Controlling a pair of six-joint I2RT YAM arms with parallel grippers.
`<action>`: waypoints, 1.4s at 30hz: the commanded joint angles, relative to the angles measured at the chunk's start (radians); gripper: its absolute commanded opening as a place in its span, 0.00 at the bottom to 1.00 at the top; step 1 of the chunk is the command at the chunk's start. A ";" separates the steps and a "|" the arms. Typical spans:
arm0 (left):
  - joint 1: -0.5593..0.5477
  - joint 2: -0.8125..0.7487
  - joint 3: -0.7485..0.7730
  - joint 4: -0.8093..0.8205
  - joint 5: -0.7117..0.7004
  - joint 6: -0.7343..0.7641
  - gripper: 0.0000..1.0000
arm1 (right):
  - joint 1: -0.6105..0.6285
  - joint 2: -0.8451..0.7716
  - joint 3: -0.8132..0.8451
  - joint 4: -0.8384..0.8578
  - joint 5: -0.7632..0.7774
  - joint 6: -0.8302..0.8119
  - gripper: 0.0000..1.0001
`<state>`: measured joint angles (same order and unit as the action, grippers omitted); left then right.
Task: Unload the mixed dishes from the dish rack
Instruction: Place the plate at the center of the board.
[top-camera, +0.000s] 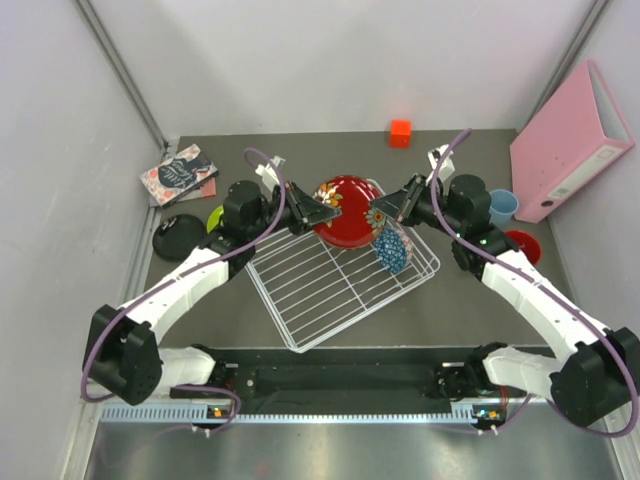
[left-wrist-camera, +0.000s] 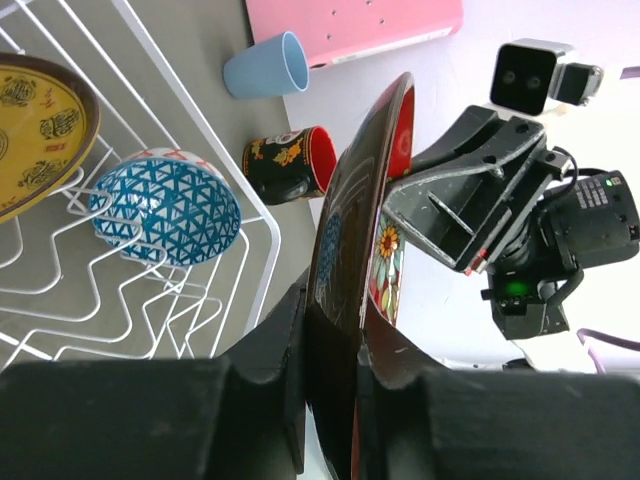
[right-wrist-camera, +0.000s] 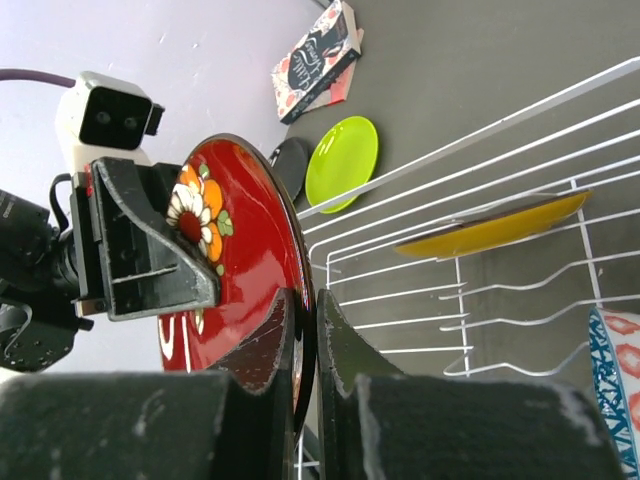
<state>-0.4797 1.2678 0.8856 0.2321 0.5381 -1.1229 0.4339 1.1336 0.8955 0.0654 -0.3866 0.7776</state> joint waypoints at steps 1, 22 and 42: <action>0.013 -0.031 0.013 0.004 -0.067 0.034 0.00 | 0.011 -0.035 0.025 0.065 -0.008 -0.057 0.00; 0.440 -0.269 0.194 -0.522 -0.424 0.222 0.00 | 0.011 -0.176 -0.024 -0.084 0.196 -0.141 1.00; 0.839 -0.095 -0.151 -0.193 -0.448 0.141 0.00 | 0.011 -0.276 -0.224 0.002 0.126 -0.127 0.99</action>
<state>0.3336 1.1721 0.7528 -0.2123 0.0185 -0.9287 0.4423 0.8879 0.6762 0.0082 -0.2428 0.6579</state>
